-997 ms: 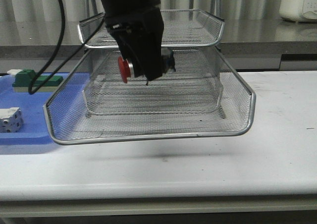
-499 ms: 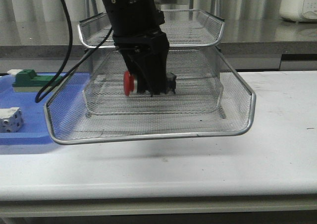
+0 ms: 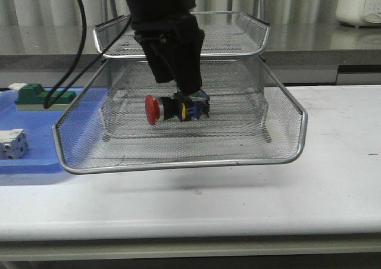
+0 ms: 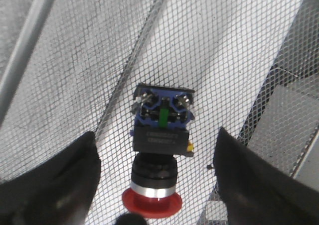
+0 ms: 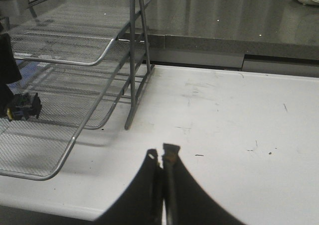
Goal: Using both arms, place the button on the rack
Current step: 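Lower the button into the tray, open the left gripper, withdraw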
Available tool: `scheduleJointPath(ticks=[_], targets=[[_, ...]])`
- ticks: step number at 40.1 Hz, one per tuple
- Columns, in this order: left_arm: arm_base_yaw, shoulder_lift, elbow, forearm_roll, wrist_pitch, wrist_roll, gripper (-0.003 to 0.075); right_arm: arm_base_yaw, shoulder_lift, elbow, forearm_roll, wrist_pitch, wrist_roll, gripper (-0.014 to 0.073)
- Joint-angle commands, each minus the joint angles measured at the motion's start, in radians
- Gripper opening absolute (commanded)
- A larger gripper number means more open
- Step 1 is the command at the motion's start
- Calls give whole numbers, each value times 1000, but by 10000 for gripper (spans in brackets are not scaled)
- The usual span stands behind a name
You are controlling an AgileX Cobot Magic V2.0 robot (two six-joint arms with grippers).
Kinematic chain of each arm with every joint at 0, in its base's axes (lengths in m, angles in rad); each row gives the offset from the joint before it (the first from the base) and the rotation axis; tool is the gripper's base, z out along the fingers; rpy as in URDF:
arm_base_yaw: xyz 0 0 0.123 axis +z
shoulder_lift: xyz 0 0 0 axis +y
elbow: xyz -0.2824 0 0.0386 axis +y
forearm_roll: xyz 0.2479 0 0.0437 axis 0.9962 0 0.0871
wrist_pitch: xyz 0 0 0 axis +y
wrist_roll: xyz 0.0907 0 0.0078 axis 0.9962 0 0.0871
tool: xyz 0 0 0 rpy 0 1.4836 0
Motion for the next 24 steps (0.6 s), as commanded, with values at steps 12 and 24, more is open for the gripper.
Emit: scheduleJointPath(ticks=[12,24], targets=[[-9,-172,-35,-18,64,-107,130,-4,12,-23,0,-86,-2,-60],[2,-350,98,124,64,-223,-19,-4,12,-23,0,-86,-2,-60]])
